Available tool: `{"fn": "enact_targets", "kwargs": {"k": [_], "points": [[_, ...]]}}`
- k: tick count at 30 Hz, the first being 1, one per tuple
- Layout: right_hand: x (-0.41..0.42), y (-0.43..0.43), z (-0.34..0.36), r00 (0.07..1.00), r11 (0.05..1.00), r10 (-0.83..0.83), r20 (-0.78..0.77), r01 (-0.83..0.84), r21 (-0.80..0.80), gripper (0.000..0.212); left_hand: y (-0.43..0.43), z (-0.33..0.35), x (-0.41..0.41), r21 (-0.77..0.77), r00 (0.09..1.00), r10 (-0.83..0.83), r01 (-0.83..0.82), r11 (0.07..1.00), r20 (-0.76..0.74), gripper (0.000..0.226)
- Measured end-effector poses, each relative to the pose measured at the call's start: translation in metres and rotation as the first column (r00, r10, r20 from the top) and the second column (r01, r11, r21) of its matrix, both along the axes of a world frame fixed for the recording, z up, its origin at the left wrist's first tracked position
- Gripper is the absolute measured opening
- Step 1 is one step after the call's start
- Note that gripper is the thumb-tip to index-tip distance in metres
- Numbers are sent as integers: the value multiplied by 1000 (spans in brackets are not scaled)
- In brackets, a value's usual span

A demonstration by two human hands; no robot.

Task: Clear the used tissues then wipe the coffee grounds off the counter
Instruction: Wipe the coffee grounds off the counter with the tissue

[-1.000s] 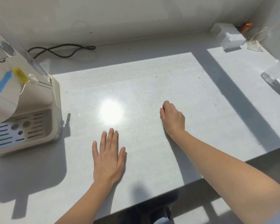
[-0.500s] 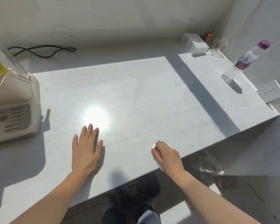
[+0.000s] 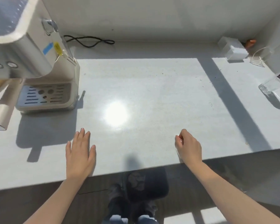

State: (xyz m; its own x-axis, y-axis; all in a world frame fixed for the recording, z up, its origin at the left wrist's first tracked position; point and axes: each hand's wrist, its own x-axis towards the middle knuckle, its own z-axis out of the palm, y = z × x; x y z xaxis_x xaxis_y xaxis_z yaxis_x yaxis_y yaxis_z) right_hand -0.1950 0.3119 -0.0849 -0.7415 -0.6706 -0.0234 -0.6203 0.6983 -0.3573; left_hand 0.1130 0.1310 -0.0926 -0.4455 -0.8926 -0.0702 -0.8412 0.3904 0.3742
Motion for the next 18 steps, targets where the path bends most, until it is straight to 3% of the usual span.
{"fn": "enact_targets", "kwargs": {"k": [7, 10, 14, 18], "points": [[52, -161, 8, 976, 979, 203, 75, -205, 10, 13, 1, -9, 0, -22, 997, 59, -58, 998, 46, 59], [104, -210, 9, 924, 926, 373, 82, -376, 24, 13, -1, -14, 1, -20, 999, 45, -45, 999, 28, 65], [161, -202, 7, 773, 782, 623, 116, -620, -62, 17, -1, -12, 4, 63, 979, 131, -122, 991, -154, 65], [176, -158, 7, 644, 651, 758, 104, -758, -48, 22, 0, -5, 9, 228, 868, 345, -277, 933, -356, 58]]}}
